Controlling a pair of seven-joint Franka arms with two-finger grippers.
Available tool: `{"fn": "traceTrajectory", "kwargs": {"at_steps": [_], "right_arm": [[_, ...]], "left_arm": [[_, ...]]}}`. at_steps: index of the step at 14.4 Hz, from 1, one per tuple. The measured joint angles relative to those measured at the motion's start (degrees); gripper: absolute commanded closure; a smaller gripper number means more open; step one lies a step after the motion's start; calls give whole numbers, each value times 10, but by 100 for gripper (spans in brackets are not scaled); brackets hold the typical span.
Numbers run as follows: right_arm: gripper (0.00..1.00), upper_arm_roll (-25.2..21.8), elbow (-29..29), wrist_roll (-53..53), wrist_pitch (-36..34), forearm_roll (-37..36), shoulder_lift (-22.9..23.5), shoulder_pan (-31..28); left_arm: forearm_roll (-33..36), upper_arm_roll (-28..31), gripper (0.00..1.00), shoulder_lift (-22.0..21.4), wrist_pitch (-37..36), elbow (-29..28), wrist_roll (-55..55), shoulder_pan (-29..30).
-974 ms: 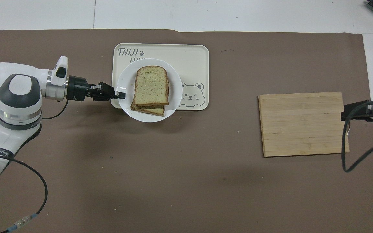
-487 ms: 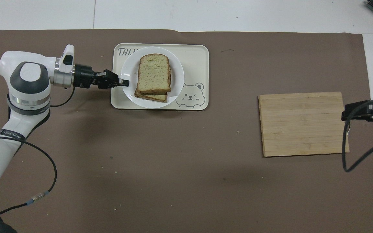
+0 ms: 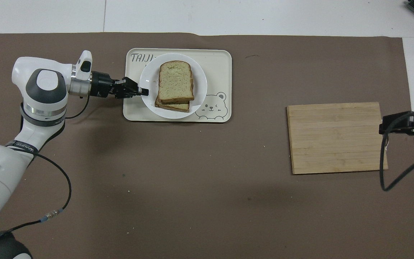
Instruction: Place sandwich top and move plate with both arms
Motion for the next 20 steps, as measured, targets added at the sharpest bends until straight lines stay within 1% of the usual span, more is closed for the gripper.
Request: {"fn": "traceTrajectory", "kwargs": {"at_steps": [4, 5, 6, 7, 12, 15, 17, 20], "right_arm": [[0, 0, 0, 0, 0, 0, 0, 0], [0, 0, 0, 0, 0, 0, 0, 0], [0, 0, 0, 0, 0, 0, 0, 0], [0, 0, 0, 0, 0, 0, 0, 0], [0, 0, 0, 0, 0, 0, 0, 0], [0, 0, 0, 0, 0, 0, 0, 0], [0, 0, 0, 0, 0, 0, 0, 0], [0, 0, 0, 0, 0, 0, 0, 0]], "left_arm": [[4, 1, 100, 13, 4, 10, 0, 0], [7, 1, 90, 13, 4, 12, 0, 0], [9, 1, 32, 13, 4, 12, 0, 0], [9, 1, 0, 13, 4, 13, -1, 0], [9, 2, 0, 13, 4, 14, -2, 0], [16, 5, 0, 7, 3, 26, -2, 6], [39, 8, 0, -9, 3, 29, -5, 6], [106, 10, 0, -48, 2, 30, -46, 6]]}}
